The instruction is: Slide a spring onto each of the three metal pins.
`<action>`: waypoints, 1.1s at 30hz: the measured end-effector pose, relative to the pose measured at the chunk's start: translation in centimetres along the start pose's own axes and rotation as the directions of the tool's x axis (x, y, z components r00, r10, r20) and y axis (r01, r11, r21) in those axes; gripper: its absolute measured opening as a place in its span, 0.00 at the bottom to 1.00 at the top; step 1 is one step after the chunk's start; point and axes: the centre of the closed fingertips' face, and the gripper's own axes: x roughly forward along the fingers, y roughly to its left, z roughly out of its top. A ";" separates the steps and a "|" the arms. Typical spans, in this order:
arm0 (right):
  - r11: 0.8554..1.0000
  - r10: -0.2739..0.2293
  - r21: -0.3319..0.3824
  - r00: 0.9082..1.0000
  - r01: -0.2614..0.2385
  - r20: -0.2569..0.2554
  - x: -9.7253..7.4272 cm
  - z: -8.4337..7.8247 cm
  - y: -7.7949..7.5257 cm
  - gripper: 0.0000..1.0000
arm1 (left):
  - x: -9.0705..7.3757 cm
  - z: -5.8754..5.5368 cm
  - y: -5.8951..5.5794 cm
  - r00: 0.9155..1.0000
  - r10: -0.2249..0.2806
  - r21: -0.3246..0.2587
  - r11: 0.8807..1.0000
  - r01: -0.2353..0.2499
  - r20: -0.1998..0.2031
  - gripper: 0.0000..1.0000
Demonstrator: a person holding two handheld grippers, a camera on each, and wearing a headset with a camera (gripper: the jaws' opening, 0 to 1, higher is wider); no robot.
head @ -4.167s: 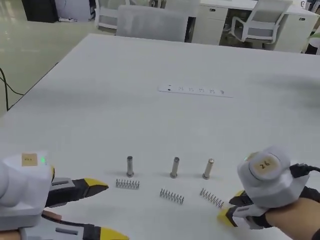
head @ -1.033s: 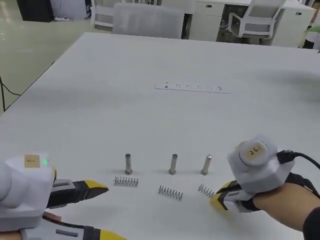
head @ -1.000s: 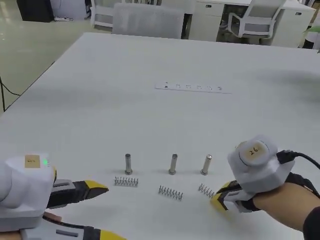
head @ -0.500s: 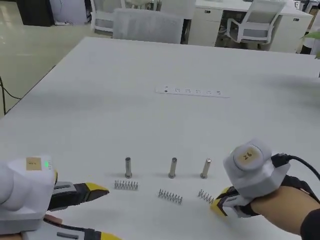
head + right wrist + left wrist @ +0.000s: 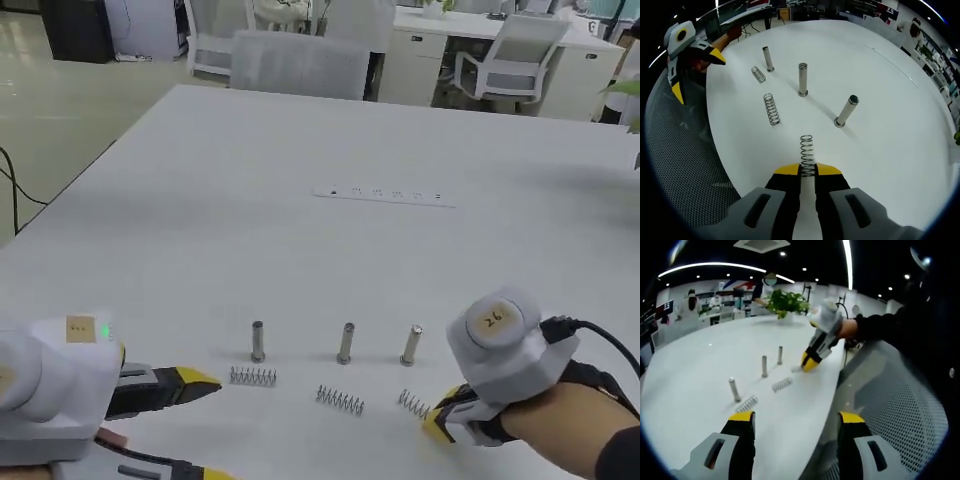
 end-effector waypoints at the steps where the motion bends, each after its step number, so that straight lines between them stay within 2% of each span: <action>1: 1.000 0.001 0.001 1.000 -0.001 0.003 -0.1 0.1 0.1 0.07 | 0.0 0.1 -0.1 1.000 -0.002 0.003 1.000 0.002 -0.001 0.62; 9: 1.000 0.001 -0.011 1.000 -0.001 0.022 -0.9 0.7 0.7 0.07 | -0.6 2.3 -0.3 1.000 -0.010 0.053 0.999 0.009 0.009 0.62; 19: 0.999 0.008 -0.039 1.000 -0.007 0.025 -2.0 1.1 1.3 0.07 | -1.0 5.9 -0.7 0.999 -0.024 0.125 0.992 0.018 0.047 0.62; 25: 0.997 0.029 -0.068 0.999 -0.027 0.031 -3.3 2.0 2.2 0.07 | -0.5 7.5 -1.2 0.997 -0.042 0.151 0.988 0.032 0.064 0.61; 27: 0.996 0.040 -0.077 0.998 -0.037 0.039 -3.8 2.5 2.5 0.07 | -0.2 7.8 -1.3 0.997 -0.047 0.159 0.987 0.036 0.063 0.61; 33: 0.992 0.065 -0.110 0.996 -0.057 0.065 -5.1 4.2 3.4 0.07 | 0.8 9.1 -1.7 0.993 -0.064 0.168 0.985 0.047 0.095 0.59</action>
